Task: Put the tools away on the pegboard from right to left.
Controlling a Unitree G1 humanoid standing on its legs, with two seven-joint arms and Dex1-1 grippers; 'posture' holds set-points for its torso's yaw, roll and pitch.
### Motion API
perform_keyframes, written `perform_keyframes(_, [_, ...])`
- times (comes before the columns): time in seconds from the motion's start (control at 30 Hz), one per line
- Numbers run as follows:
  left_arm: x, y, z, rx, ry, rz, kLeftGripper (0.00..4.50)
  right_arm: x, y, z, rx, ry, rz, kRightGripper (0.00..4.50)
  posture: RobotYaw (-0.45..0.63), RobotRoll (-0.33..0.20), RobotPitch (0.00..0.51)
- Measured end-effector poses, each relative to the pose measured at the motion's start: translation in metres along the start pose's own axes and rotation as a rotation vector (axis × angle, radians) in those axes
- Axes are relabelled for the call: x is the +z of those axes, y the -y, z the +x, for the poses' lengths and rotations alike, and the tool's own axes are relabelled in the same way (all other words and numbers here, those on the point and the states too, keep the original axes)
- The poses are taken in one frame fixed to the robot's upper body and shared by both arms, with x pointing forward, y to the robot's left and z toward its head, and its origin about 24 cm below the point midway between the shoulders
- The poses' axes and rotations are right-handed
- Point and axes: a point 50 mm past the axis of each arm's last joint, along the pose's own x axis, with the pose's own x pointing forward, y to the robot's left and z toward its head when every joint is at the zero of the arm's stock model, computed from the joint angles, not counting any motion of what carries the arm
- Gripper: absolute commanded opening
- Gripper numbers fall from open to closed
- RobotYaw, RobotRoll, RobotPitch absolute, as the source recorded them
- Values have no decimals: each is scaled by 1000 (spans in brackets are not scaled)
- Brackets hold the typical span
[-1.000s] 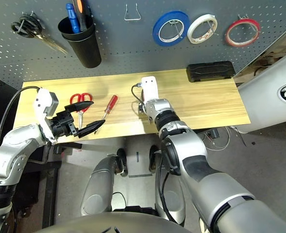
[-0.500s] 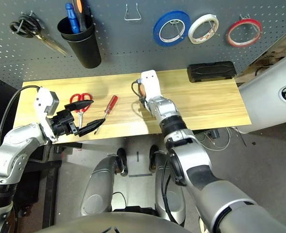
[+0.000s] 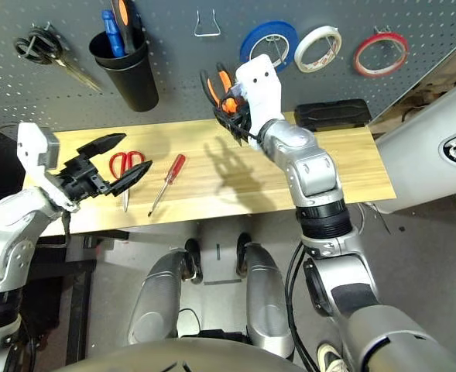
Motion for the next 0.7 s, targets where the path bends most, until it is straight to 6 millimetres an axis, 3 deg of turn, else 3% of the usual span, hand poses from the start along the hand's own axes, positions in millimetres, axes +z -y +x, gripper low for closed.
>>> perform_keyframes(0.13, [3, 0, -5, 14, -5, 6, 4500, 19, -1, 1, 73, 100, 37, 2122, 26, 0, 223])
perform_keyframes(0.43, [10, -11, -14, 63, -9, 37, 4500, 60, -3, 10, 50, 337, -4, 2122, 37, 0, 216])
perform_keyframes(0.7, [16, -14, -11, 63, 10, 53, 4500, 81, -6, 31, -111, 504, -186, 2122, 49, 0, 215])
